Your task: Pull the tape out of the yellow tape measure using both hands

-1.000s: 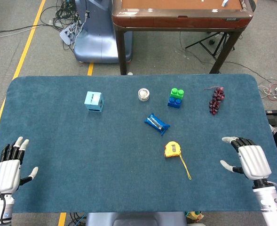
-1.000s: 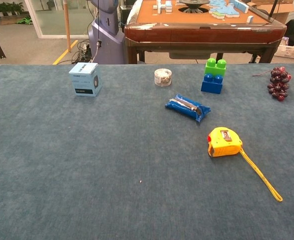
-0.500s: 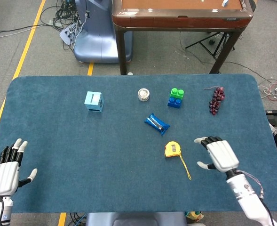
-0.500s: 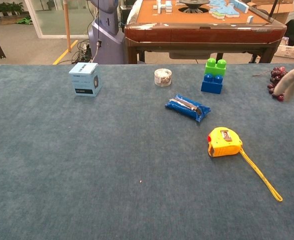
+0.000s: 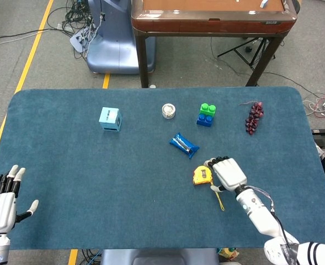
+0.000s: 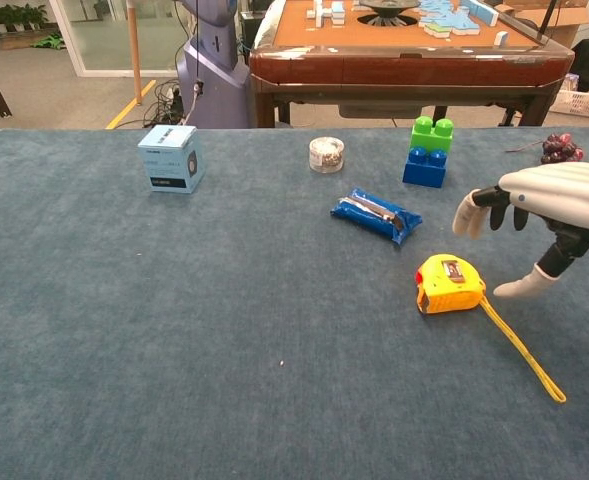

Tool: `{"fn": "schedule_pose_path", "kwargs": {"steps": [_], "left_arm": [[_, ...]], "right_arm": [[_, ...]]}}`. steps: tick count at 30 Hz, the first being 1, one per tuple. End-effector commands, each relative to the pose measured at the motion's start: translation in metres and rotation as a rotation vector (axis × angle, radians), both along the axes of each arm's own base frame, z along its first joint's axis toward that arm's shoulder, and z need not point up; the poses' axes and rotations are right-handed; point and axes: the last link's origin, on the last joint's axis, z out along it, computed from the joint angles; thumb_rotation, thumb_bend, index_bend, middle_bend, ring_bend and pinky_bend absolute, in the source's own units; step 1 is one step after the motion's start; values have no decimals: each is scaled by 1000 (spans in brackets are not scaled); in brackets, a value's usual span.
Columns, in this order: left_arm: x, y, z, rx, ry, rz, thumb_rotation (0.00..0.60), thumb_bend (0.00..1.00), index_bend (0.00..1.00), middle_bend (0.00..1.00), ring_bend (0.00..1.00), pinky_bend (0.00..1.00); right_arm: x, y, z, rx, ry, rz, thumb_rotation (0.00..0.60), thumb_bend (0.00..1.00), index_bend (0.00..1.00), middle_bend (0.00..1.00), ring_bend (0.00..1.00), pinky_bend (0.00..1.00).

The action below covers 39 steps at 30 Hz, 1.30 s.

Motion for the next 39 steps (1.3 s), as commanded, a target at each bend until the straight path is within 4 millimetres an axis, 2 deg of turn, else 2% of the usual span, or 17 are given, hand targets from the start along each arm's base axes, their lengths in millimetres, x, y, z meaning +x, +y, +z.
{"fn": "schedule_pose_path", "kwargs": {"steps": [1, 11, 29, 33, 39], "left_arm": [[0, 0, 0, -1, 0, 2, 600, 240, 24, 0, 0, 0], [0, -2, 0, -2, -2, 12, 600, 240, 23, 0, 0, 0], [-1, -2, 0, 2, -14, 25, 600, 240, 17, 0, 0, 0], [-2, -1, -1, 0, -20, 26, 600, 240, 13, 0, 0, 0], [5, 6, -2, -27, -17, -3, 600, 240, 12, 0, 0, 0]], "right_arm": [[-2, -6, -6, 6, 12, -5, 600, 226, 302, 315, 296, 332], [-8, -18, -21, 27, 37, -24, 600, 226, 269, 292, 280, 332], [-2, -29, -40, 64, 67, -10, 600, 233, 269, 298, 280, 332], [-1, -30, -43, 80, 65, -16, 600, 359, 281, 334, 285, 332], [2, -31, -43, 86, 59, -24, 600, 526, 430, 442, 349, 332]]}}
